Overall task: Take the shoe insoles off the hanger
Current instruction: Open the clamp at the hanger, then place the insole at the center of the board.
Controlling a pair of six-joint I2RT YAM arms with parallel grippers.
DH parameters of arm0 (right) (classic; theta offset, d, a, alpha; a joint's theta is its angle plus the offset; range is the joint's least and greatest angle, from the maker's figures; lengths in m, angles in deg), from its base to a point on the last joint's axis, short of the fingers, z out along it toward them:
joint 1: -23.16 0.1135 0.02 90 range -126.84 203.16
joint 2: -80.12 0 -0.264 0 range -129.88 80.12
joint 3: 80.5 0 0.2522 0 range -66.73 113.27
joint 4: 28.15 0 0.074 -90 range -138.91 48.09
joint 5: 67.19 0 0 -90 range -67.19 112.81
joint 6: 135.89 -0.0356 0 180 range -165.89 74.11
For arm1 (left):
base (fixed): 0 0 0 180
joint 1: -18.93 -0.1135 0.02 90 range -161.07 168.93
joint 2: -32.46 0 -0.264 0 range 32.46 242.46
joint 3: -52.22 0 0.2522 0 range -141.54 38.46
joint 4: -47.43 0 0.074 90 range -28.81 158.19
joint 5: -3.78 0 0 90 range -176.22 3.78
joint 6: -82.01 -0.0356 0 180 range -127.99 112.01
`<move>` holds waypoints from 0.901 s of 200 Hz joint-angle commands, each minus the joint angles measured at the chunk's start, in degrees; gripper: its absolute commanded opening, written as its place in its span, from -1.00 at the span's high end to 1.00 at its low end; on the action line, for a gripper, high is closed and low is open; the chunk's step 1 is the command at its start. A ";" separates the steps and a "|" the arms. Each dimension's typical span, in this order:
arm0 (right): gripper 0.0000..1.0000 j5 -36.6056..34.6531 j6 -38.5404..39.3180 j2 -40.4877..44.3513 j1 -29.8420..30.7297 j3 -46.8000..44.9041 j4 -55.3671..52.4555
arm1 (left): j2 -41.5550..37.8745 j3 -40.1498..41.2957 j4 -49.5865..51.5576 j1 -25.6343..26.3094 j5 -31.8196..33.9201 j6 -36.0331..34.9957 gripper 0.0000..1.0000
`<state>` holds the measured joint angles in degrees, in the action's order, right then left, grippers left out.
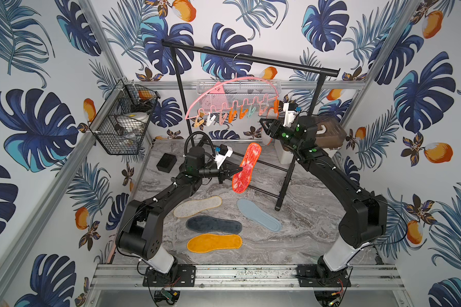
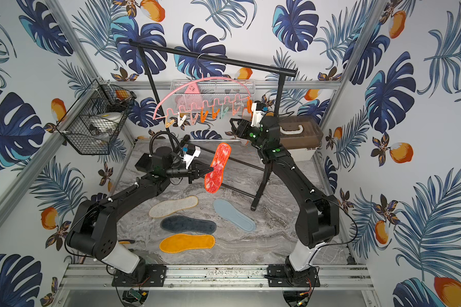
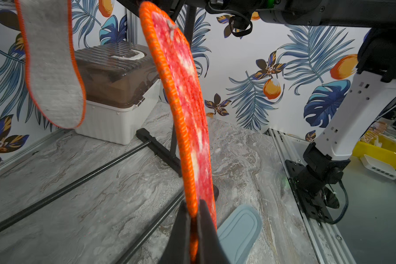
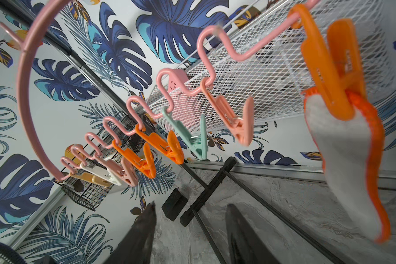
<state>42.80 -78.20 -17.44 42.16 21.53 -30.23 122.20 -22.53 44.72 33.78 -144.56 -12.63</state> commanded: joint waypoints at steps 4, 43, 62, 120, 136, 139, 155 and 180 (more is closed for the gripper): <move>-0.05 -0.06 -0.21 2.13 0.00 -2.90 3.38 | -2.60 -2.36 20.32 -0.23 2.56 -14.45 1.00; -0.06 2.94 -0.86 5.67 0.07 -8.61 6.00 | -5.68 -7.02 39.92 -0.31 3.76 -25.72 1.00; -0.09 5.04 0.00 7.60 0.19 -10.16 4.38 | -6.56 -9.65 49.89 -0.44 2.39 -31.60 1.00; -0.12 12.38 13.72 17.82 3.07 -16.33 -6.16 | -10.13 -11.74 67.27 -0.44 4.10 -41.83 1.00; -0.15 12.02 20.27 21.52 4.96 -18.10 -11.80 | -10.46 -11.94 70.60 -0.45 6.12 -43.72 1.00; -0.16 11.68 21.58 22.21 5.38 -18.41 -13.17 | -10.46 -12.08 71.26 -0.38 6.53 -44.18 1.00; -0.25 10.41 27.73 25.36 7.38 -19.98 -20.11 | -10.94 -12.16 74.12 -0.37 8.51 -47.33 1.00; -0.43 15.39 33.35 28.99 7.89 -22.19 -29.16 | -11.98 -11.96 79.58 -0.37 8.64 -53.86 1.00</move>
<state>54.27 -54.92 9.09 49.81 0.79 -46.66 111.20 -34.18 115.73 33.47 -136.63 -57.51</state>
